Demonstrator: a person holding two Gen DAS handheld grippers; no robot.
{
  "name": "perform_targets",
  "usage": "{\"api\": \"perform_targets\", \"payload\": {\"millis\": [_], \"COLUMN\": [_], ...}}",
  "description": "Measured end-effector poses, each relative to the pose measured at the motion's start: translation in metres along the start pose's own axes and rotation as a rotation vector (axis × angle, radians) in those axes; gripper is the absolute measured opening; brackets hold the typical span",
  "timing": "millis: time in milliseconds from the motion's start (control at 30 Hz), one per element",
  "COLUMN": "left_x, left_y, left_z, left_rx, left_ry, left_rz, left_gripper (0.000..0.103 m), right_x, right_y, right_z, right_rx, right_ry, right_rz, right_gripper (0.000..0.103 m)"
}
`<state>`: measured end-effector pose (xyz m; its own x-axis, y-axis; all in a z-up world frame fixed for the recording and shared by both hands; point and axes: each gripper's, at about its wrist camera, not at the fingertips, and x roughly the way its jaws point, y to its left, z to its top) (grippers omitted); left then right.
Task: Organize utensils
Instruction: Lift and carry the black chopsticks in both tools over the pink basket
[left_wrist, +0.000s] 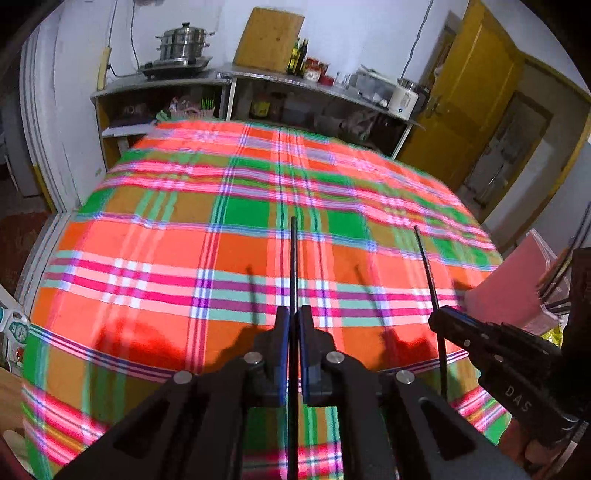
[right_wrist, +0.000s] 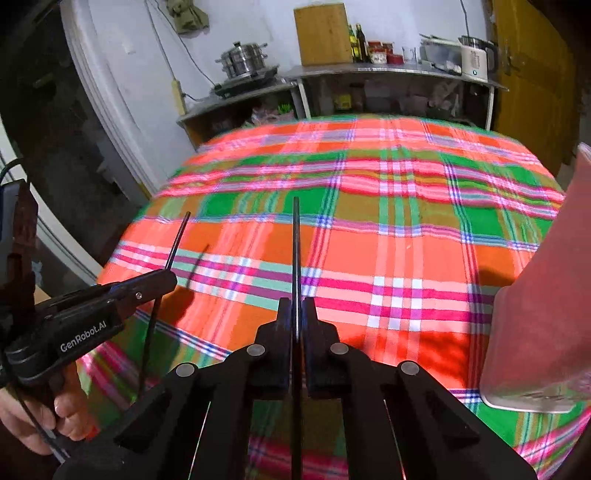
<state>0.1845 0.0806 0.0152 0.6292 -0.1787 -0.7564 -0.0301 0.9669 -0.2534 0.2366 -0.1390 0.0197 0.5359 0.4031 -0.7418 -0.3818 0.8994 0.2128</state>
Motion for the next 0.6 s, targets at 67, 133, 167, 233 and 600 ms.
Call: {"api": "perform_targets", "payload": {"millis": [67, 133, 167, 233, 600], "left_x": [-0.013, -0.027, -0.033, -0.046, -0.096], "left_y": [0.0, -0.002, -0.003, -0.007, -0.032], "left_z": [0.002, 0.004, 0.005, 0.008, 0.011], "left_rx": [0.003, 0.006, 0.007, 0.012, 0.043], "left_ry": [-0.021, -0.042, -0.05, -0.071, -0.139], "left_rz": [-0.005, -0.014, -0.017, -0.025, -0.067], "left_gripper": [0.006, 0.006, 0.006, 0.006, 0.006], "right_x": [-0.012, -0.025, -0.032, -0.046, -0.107], "right_y": [0.005, 0.007, 0.009, 0.012, 0.009], "right_z": [0.001, 0.003, 0.003, 0.003, 0.0], "right_rx": [-0.004, -0.008, -0.011, -0.015, -0.001], "right_ry": [-0.025, -0.048, -0.062, -0.09, -0.196], "right_rz": [0.012, 0.021, 0.026, 0.034, 0.048], "right_gripper": [0.005, 0.005, 0.005, 0.005, 0.005]}}
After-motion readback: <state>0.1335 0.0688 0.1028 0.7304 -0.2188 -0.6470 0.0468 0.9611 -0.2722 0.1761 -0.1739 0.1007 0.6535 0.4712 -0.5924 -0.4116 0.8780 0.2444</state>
